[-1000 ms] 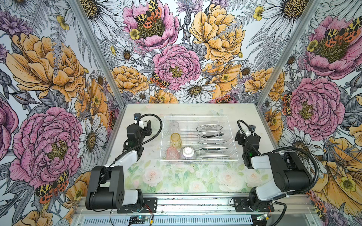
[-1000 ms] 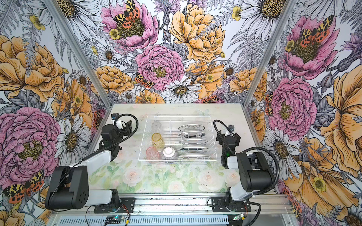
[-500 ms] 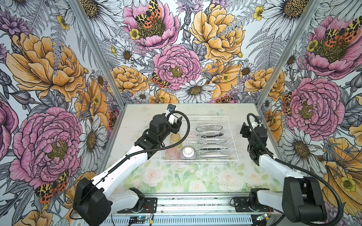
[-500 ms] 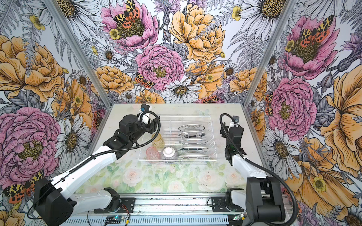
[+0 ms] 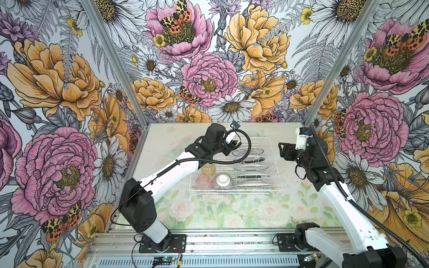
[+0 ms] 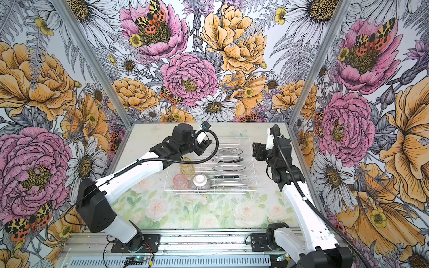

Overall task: Unload the mixed dishes from the dish rack
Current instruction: 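Reach the left gripper over the rack toward the plates while the right arm rises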

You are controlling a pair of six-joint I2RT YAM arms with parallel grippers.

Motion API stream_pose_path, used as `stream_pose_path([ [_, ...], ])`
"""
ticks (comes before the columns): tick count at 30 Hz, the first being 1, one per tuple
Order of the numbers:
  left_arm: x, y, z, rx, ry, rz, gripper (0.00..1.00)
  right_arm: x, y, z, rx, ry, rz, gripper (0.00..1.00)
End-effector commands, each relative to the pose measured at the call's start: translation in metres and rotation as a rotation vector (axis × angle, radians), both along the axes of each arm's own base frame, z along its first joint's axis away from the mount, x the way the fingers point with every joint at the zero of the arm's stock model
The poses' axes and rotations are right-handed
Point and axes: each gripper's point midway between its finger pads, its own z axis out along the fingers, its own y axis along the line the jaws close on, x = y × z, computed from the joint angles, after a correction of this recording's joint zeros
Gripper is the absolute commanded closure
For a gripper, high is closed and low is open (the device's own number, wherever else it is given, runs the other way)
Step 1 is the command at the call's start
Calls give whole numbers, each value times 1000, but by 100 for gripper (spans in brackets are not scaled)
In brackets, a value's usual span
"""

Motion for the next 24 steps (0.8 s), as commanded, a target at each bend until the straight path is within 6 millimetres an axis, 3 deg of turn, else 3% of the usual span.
stream_pose_path([
  [1, -4, -12, -12, 113, 1, -64, 48, -5, 14, -3, 41, 61, 49, 31],
  [13, 3, -32, -34, 271, 19, -161, 50, -2, 19, 0, 33, 57, 65, 31],
  [14, 7, -35, -50, 300, 39, -167, 50, -2, 19, 1, 33, 56, 66, 31],
  [15, 7, -36, -53, 310, 39, -175, 50, -3, 19, 2, 35, 54, 68, 31],
  [24, 12, -44, -64, 371, 25, -228, 50, -7, 18, 6, 37, 39, 65, 31],
])
